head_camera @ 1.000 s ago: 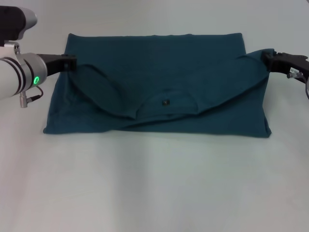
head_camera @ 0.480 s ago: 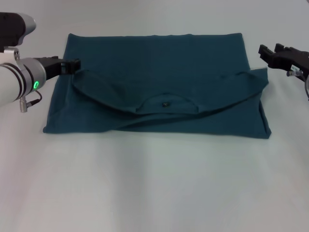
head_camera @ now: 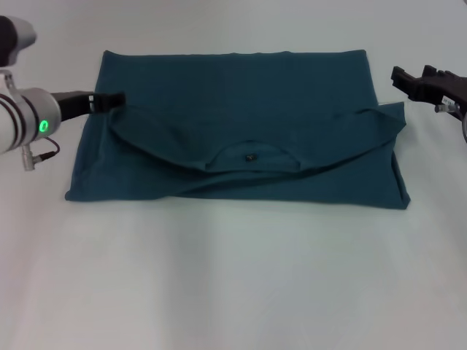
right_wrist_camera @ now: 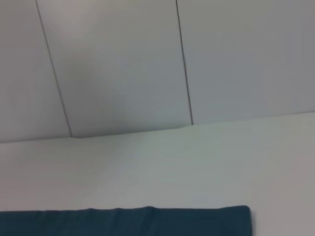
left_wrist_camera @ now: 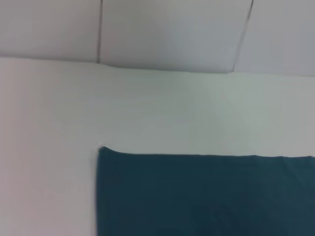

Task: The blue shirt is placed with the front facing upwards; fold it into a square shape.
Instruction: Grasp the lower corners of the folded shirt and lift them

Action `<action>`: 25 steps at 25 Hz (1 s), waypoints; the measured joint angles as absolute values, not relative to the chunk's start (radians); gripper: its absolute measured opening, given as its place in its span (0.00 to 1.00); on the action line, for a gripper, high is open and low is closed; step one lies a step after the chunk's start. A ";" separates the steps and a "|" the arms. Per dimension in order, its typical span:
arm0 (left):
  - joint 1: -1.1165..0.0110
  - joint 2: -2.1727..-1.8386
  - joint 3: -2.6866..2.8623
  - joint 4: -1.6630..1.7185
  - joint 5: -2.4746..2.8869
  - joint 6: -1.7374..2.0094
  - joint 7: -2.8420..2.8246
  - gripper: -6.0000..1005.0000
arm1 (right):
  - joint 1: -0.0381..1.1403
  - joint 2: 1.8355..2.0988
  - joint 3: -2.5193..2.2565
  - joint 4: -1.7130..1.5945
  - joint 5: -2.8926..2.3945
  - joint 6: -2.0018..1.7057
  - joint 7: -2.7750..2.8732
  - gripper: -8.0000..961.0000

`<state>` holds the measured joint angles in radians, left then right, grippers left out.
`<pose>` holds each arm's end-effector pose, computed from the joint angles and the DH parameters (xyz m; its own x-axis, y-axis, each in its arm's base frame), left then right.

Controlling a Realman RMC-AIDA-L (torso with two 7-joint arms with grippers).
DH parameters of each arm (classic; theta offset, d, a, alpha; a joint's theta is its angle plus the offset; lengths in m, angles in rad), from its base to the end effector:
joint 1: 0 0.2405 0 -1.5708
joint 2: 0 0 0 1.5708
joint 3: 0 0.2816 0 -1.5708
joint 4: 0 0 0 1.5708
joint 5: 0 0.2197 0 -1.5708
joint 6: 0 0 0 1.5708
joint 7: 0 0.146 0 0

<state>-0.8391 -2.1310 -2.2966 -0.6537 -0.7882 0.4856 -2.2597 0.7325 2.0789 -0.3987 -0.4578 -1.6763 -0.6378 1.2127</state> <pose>-0.2401 0.5102 -0.0046 0.6005 0.5168 0.6102 0.7812 -0.2163 -0.5856 0.3269 0.4746 0.0384 0.6142 -0.2911 -0.7335 -0.7869 -0.1551 -0.5973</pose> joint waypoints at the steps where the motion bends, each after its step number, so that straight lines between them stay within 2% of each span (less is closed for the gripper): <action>1: -0.835 -2.126 -2.297 -0.666 -0.794 0.521 -2.273 0.81 | 0.728 2.076 -0.408 -0.460 -1.677 -0.651 1.225 0.70; 5: -0.794 -2.093 -2.308 -0.731 -0.881 0.710 -2.287 0.83 | 0.705 2.065 -0.436 -0.469 -1.679 -0.722 1.265 0.70; 9: -0.741 -2.060 -2.391 -0.780 -0.993 0.948 -2.288 0.83 | 0.666 2.065 -0.476 -0.515 -1.685 -0.785 1.322 0.70; 17: -0.626 -2.012 -2.569 -0.797 -1.166 1.223 -2.277 0.83 | 0.500 2.072 -0.590 -0.729 -1.689 -1.012 1.568 0.70; 21: -0.572 -2.007 -2.560 -0.822 -1.170 1.252 -2.280 0.83 | 0.433 2.057 -0.603 -0.820 -1.702 -1.133 1.686 0.70; 25: -0.545 -2.009 -2.524 -0.845 -1.159 1.260 -2.311 0.83 | 0.403 2.059 -0.597 -0.844 -1.703 -1.167 1.708 0.70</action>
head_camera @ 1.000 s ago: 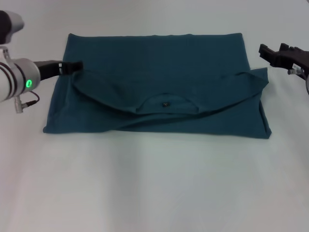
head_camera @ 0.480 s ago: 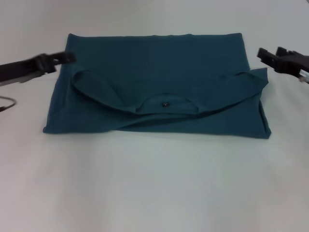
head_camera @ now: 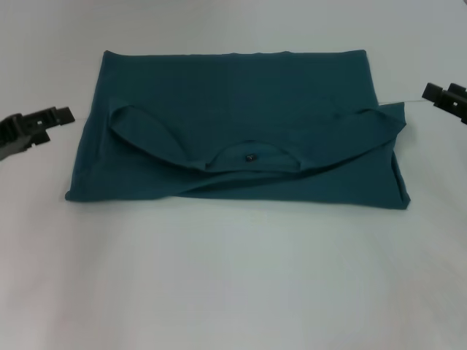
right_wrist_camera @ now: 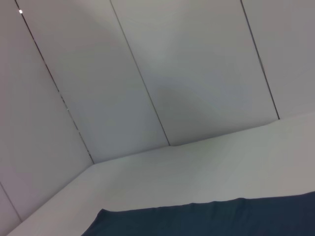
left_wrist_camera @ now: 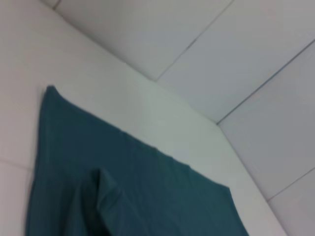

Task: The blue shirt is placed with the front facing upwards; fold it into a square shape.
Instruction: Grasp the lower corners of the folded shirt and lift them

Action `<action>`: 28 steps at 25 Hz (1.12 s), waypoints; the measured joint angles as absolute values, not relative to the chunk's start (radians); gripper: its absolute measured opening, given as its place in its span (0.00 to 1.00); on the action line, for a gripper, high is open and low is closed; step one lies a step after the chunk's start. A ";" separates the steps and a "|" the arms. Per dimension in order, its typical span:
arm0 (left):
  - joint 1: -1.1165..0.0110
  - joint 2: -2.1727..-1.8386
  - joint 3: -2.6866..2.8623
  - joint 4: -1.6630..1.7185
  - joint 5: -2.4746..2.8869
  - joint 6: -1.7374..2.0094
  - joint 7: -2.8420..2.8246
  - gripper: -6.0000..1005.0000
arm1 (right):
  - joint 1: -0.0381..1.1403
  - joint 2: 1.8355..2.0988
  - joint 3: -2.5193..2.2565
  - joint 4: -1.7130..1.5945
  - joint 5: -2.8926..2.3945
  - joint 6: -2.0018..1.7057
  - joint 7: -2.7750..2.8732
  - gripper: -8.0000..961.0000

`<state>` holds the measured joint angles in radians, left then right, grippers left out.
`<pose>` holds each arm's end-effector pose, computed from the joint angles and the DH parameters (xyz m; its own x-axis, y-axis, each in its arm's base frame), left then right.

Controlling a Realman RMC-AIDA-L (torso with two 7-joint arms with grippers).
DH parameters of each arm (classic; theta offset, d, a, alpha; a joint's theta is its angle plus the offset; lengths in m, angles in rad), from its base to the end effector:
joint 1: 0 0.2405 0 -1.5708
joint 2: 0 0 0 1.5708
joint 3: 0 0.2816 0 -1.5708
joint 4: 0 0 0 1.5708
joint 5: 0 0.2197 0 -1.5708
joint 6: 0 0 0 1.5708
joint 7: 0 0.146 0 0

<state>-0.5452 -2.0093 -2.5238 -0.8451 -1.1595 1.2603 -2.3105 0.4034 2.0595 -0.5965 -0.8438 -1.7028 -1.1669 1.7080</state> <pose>-0.3046 0.4152 0.0807 0.1818 0.6580 0.7308 0.9676 -0.2520 -0.0139 0.3401 0.3842 0.0923 0.4733 -0.3263 -0.8183 -0.8574 -0.3840 -0.3427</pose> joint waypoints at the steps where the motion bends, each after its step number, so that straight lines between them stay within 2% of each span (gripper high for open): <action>1: -0.544 -2.008 -2.514 -0.845 -1.155 1.258 -2.326 0.83 | 0.402 2.062 -0.597 -0.842 -1.703 -1.168 1.706 0.70; 12: -0.572 -2.018 -2.499 -0.823 -1.042 1.184 -2.372 0.82 | 0.406 2.076 -0.606 -0.811 -1.715 -1.148 1.674 0.70; 18: -0.632 -2.008 -2.469 -0.808 -0.853 1.165 -2.531 0.82 | 0.408 2.078 -0.606 -0.792 -1.715 -1.134 1.643 0.70; 28: -0.663 -1.999 -2.467 -0.752 -0.828 1.119 -2.628 0.82 | 0.415 2.083 -0.605 -0.770 -1.758 -1.094 1.621 0.70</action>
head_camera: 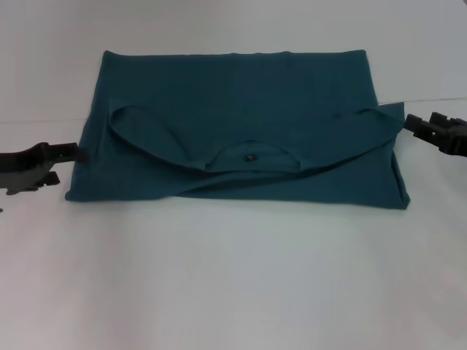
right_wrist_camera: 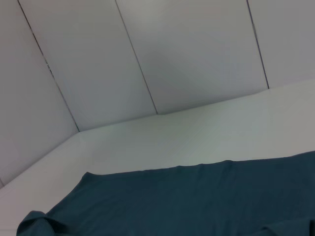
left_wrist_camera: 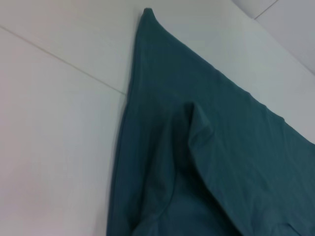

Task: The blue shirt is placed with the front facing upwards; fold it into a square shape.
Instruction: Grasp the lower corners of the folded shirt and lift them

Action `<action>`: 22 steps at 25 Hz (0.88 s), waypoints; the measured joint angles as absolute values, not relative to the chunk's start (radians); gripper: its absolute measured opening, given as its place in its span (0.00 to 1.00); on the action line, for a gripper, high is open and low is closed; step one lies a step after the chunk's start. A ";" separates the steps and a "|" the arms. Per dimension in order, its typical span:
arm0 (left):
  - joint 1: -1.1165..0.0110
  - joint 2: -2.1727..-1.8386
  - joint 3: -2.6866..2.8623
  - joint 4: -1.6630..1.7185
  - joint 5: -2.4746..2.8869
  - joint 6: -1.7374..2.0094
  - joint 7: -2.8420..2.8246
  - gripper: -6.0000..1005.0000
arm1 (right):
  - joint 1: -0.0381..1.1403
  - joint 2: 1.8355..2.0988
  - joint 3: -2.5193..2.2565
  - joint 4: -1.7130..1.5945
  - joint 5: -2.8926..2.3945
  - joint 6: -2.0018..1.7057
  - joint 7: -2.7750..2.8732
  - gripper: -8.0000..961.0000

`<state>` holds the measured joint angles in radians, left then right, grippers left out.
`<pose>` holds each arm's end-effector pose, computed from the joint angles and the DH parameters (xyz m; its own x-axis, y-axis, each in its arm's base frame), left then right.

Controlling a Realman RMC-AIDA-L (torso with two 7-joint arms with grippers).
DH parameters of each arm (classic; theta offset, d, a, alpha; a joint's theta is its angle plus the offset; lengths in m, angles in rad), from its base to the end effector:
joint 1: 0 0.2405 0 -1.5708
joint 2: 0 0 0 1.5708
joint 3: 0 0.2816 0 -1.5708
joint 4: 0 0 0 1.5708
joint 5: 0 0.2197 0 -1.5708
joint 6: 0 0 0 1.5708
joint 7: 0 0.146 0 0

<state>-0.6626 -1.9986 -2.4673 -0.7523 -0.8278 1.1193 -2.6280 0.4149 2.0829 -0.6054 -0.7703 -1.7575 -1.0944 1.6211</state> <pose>-0.3112 0.4406 0.0492 0.0558 0.7904 0.6100 0.9942 0.0123 -0.1069 0.3528 0.3833 0.0609 0.5145 -0.3788 -0.7693 -0.8476 -0.3608 -0.3892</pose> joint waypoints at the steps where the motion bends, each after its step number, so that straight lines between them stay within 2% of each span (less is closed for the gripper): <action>1: -0.670 -1.996 -2.467 -0.736 -0.826 1.111 -2.635 0.82 | 0.414 2.083 -0.605 -0.767 -1.760 -1.094 1.620 0.69; 7: -0.717 -1.974 -2.466 -0.643 -0.785 1.059 -2.679 0.82 | 0.412 2.083 -0.606 -0.762 -1.760 -1.092 1.606 0.69; 22: -0.752 -1.972 -2.465 -0.555 -0.695 0.949 -2.749 0.82 | 0.416 2.083 -0.606 -0.741 -1.761 -1.084 1.586 0.69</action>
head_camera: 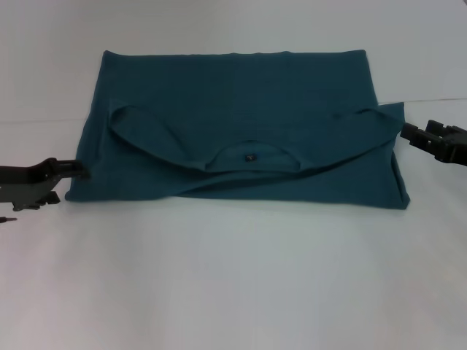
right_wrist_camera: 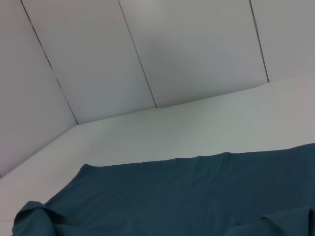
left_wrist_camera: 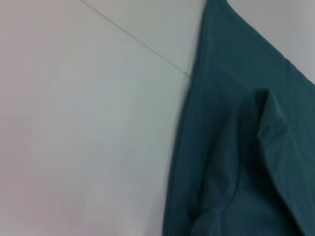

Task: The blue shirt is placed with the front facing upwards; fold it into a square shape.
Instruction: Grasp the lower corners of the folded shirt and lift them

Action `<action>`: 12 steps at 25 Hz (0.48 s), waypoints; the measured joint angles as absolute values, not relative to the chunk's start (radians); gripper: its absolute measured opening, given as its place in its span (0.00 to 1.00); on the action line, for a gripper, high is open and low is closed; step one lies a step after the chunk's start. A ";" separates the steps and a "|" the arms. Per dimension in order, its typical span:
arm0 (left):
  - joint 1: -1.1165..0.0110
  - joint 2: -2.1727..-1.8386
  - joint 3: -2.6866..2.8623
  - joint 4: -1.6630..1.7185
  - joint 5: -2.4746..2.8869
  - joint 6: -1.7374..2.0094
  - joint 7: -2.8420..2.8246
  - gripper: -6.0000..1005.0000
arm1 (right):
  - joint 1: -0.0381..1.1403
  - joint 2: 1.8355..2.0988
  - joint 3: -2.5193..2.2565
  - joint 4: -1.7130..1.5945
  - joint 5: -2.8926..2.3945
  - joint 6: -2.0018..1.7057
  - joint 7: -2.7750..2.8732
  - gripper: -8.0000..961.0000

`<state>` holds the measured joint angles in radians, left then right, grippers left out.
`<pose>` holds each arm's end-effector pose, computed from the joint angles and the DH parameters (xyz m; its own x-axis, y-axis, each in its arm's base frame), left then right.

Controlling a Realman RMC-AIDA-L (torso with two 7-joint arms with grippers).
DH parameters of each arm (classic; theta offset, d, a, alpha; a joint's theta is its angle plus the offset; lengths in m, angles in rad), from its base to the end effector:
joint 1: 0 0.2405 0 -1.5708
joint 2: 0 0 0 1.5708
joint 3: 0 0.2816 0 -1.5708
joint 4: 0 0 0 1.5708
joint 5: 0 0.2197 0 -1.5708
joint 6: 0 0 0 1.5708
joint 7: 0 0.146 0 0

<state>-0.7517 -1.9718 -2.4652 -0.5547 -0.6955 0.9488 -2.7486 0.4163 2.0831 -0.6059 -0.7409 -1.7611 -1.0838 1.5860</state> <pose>-0.3248 0.4560 0.0266 -0.0362 0.7981 0.6015 0.9726 0.1665 -0.1624 0.3570 0.3815 0.0537 0.5266 -0.3882 -0.7563 -0.8418 -0.3619 -0.4004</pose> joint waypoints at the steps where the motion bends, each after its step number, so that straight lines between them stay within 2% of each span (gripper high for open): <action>1: -0.755 -1.972 -2.465 -0.545 -0.695 0.941 -2.749 0.82 | 0.417 2.083 -0.606 -0.741 -1.761 -1.084 1.586 0.69; 12: -0.791 -1.978 -2.465 -0.459 -0.693 0.843 -2.746 0.82 | 0.421 2.083 -0.606 -0.741 -1.761 -1.084 1.583 0.69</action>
<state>-0.7911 -1.9783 -2.4651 -0.4592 -0.6929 0.8434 -2.7463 0.4208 2.0831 -0.6059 -0.7409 -1.7609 -1.0841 1.5830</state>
